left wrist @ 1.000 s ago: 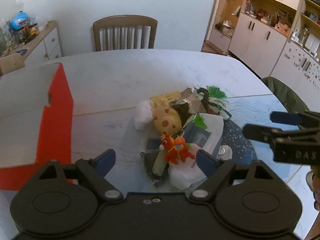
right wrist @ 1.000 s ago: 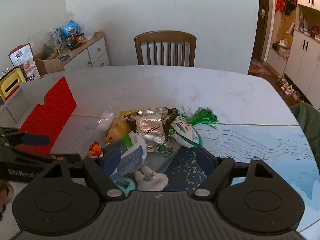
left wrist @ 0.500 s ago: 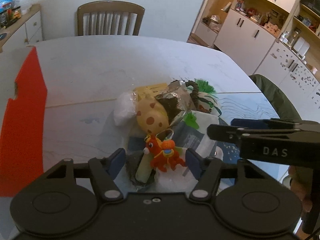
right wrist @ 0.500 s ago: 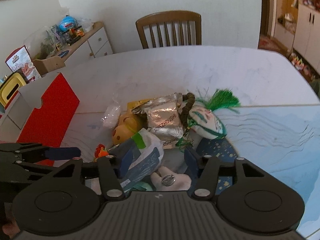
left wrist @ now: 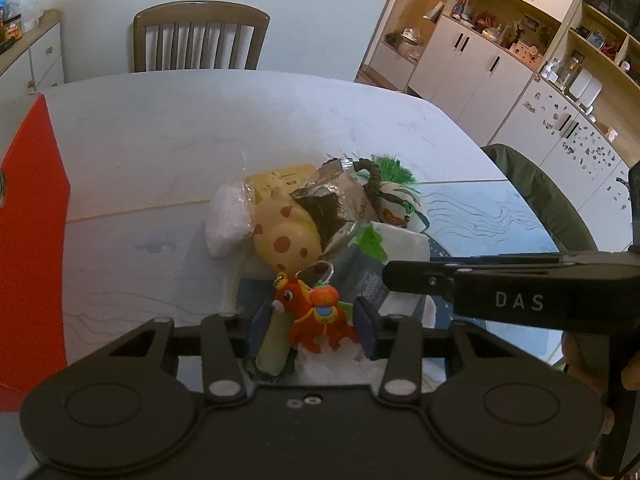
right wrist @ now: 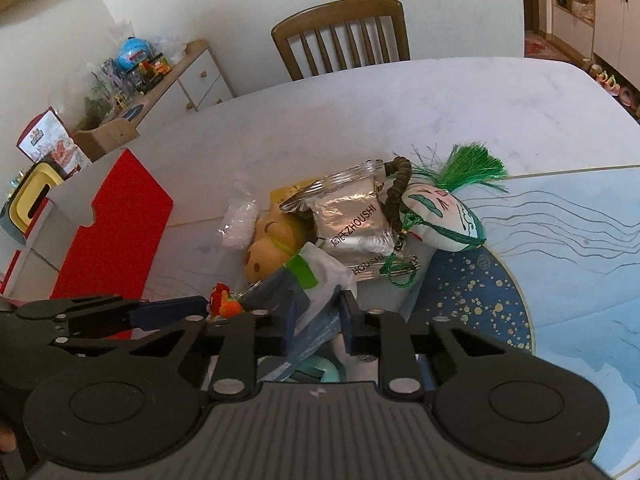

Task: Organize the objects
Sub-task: 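Grasp the orange toy horse with the left gripper while the right grasps the wet-wipe pack, then carry the orange horse and wet-wipe pack into the red box with both grippers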

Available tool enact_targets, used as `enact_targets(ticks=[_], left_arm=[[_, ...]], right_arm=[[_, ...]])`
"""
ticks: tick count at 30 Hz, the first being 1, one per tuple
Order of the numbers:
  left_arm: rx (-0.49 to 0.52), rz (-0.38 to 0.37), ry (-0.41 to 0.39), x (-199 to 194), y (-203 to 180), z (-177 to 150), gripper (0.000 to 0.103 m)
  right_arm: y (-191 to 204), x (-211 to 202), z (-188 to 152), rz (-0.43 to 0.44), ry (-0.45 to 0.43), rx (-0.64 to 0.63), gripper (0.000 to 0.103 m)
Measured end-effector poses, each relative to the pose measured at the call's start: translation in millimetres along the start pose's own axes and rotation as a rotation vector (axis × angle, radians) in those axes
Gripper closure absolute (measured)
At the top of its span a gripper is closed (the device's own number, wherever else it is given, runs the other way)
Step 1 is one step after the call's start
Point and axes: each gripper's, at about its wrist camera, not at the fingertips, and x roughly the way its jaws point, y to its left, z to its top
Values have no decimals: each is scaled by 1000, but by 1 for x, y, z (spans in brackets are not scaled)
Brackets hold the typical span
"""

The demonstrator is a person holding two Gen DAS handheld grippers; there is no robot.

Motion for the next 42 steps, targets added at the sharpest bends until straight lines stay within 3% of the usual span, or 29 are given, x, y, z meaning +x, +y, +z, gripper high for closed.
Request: enact_targets(ticks=[8, 27, 42], left_arm=[[-17, 8, 0, -6, 2, -1, 65], [-47, 53, -87, -65, -15, -7, 65], [-105, 151, -149, -122, -2, 3, 65]], right_arm=[[2, -16, 1, 16, -47, 9, 94], [-4, -83, 5, 66, -148, -26, 96], [22, -116, 23, 154, -147, -112, 96]])
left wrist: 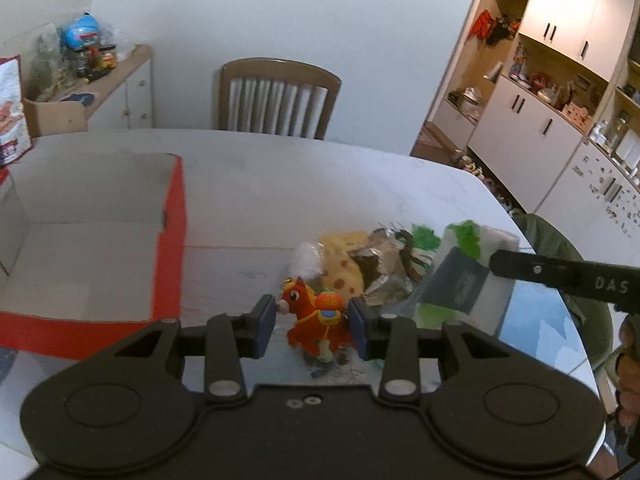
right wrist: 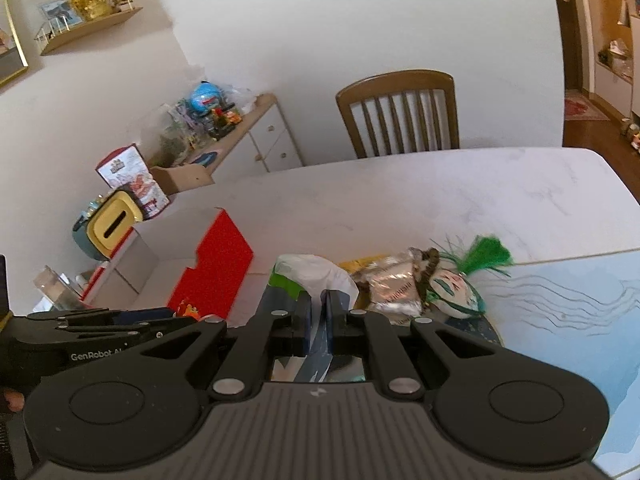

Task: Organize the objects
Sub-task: 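Carry the orange horse and wet-wipe pack into the red box with both grippers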

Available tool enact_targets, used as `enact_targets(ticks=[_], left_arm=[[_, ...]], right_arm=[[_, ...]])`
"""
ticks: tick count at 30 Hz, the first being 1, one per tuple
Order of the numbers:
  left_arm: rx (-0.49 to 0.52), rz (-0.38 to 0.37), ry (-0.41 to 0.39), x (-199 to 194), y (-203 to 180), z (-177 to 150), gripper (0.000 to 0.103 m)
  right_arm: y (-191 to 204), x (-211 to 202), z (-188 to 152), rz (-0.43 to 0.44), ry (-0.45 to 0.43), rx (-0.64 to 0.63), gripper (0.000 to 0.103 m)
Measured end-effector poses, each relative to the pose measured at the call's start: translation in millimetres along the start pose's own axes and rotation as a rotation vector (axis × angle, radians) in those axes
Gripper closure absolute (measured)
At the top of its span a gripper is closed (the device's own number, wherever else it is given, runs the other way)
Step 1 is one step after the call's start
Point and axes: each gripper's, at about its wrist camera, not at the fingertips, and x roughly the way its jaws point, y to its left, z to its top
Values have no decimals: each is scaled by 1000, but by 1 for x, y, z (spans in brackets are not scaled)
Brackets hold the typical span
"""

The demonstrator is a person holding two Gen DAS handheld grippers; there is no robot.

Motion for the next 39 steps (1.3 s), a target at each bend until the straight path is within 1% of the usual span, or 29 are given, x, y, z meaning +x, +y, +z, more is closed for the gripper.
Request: enact_targets(ticks=[4, 9, 15, 20, 23, 29, 33, 39], left_arm=[[-11, 8, -2, -7, 17, 6, 65], [-22, 13, -14, -18, 48, 20, 65], [-20, 48, -32, -30, 88, 36, 65], [-18, 66, -27, -34, 122, 40, 65], [-22, 72, -10, -32, 144, 42, 65], [-9, 107, 23, -22, 182, 46, 65], [4, 125, 51, -12, 205, 45, 65], [44, 147, 113, 8, 230, 41, 65]], right_arm=[[19, 3, 11, 27, -2, -20, 96], [56, 17, 28, 64, 7, -47, 96], [109, 44, 46, 91, 9, -100, 96], [147, 76, 52, 108, 35, -107, 96], [164, 97, 55, 116, 56, -97, 96], [197, 137, 59, 117, 77, -102, 96], [215, 165, 54, 110, 109, -119, 96], [232, 207, 42, 70, 157, -117, 96]])
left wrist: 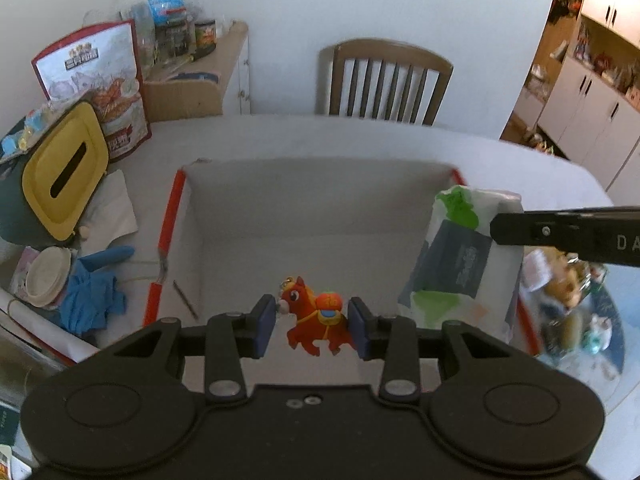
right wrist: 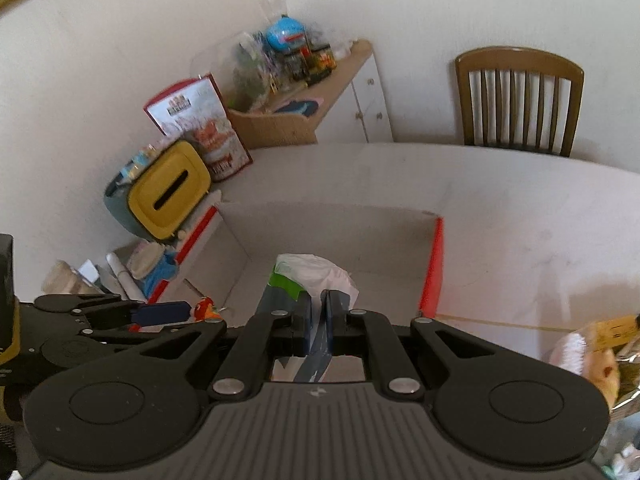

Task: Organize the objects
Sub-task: 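Carry the orange horse and wet-wipe pack into the red box with both grippers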

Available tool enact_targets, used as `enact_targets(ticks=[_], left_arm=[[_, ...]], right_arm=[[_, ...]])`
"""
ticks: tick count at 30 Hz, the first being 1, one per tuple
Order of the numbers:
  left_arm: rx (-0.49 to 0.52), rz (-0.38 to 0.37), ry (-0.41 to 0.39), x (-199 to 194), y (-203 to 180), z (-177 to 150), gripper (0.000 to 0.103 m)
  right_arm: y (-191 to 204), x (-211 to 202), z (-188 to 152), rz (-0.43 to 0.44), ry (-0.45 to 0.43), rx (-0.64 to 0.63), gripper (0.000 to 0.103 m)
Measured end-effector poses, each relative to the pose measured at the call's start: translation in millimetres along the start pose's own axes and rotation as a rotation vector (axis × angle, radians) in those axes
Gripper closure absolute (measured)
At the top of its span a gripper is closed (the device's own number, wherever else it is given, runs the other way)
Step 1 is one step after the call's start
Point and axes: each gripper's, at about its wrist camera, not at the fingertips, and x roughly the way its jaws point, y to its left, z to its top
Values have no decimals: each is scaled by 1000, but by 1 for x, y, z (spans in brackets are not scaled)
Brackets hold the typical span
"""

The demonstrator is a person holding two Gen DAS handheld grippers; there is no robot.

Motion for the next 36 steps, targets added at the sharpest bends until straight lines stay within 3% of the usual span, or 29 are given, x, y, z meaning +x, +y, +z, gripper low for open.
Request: enact_targets(ticks=[18, 30, 36], left_arm=[[100, 23, 195, 63, 18, -2, 65], [164, 82, 343, 96, 13, -2, 64], [175, 85, 370, 98, 13, -3, 61]], right_arm=[[12, 79, -25, -110, 156, -12, 96], [17, 84, -24, -149, 174, -49, 96], [16, 83, -24, -159, 177, -46, 94]])
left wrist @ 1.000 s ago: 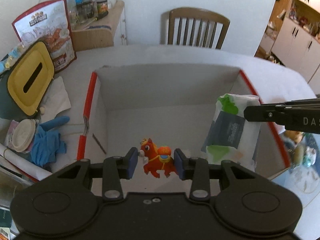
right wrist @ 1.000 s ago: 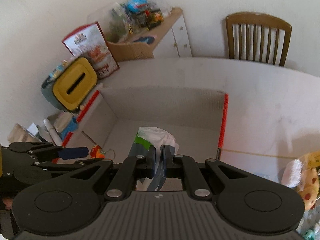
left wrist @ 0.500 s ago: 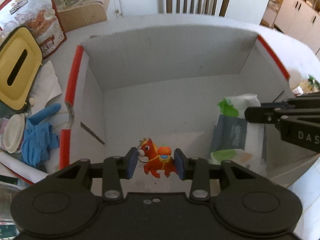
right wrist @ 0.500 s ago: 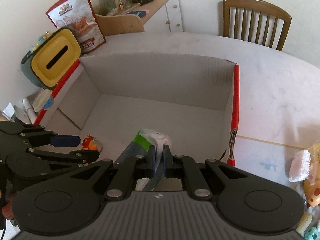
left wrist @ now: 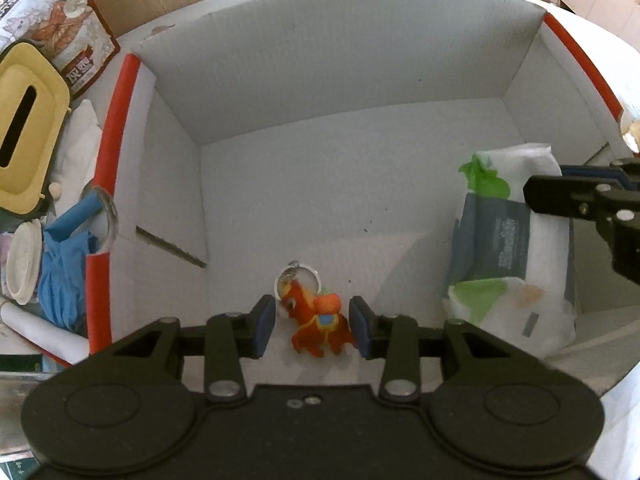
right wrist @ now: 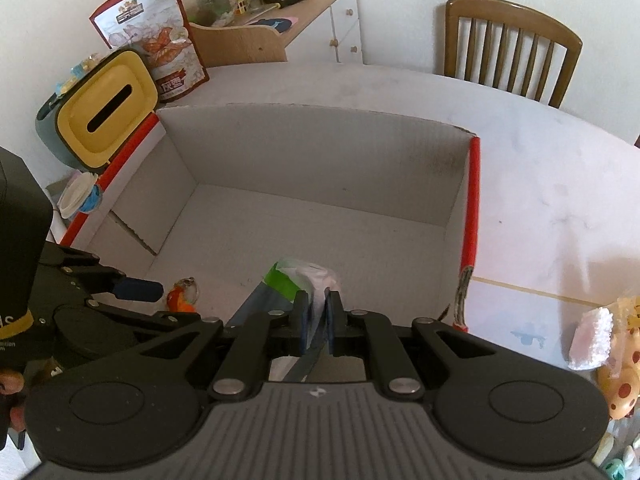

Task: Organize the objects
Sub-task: 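Carry the orange horse and wet-wipe pack into the red box with both grippers, then open both grippers to drop the horse and wipes, then withdraw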

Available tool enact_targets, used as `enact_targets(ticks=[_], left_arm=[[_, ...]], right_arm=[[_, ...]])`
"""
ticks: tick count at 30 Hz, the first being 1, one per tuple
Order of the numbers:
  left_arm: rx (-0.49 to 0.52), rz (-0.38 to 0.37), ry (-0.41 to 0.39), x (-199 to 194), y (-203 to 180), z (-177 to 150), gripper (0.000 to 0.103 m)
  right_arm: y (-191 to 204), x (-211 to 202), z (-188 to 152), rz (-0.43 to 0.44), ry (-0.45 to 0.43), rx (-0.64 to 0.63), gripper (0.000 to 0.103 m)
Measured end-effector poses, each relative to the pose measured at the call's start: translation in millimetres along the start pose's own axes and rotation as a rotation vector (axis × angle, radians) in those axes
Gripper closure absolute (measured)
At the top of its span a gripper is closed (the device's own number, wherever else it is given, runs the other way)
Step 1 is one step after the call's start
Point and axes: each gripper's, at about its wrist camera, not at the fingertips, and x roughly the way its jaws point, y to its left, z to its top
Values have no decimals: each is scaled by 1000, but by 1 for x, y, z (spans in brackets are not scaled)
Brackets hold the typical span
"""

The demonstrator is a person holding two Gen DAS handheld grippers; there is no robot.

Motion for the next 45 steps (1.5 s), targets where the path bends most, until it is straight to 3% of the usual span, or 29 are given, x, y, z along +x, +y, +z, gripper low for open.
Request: enact_targets(ticks=[4, 6, 8, 19, 21, 24, 26, 27, 37, 45], left_arm=[[6, -3, -8, -1, 0, -3, 56], [-3, -10, -17, -3, 1, -5, 46], [-5, -23, -31, -6, 2, -8, 44], [-26, -49, -92, -26, 5, -21, 40], [-35, -57, -104, -30, 5, -24, 38], [-36, -73, -131, -37, 9, -28, 33], [-39, -74, -148, -43, 10, -20, 32], [-42, -79, -157, -43, 6, -16, 32], [-56, -115, -255, -69, 1, -22, 23], [-51, -112, -326, -105, -25, -31, 20]], right_arm=[[-2, -3, -2, -10, 7, 3, 93], [-4, -5, -3, -6, 9, 11, 92], [-6, -8, -4, 0, 10, 16, 92], [-7, -17, -3, -28, 14, 1, 89], [-5, -19, -3, -33, 17, -8, 85], [-4, -24, -1, -29, 8, -5, 71], [-4, -31, 0, -34, -10, -7, 48], [-4, -34, 0, -33, -20, -8, 45], [-17, -76, -6, 13, -95, 15, 39], [-31, -123, -28, 97, -182, 5, 39]])
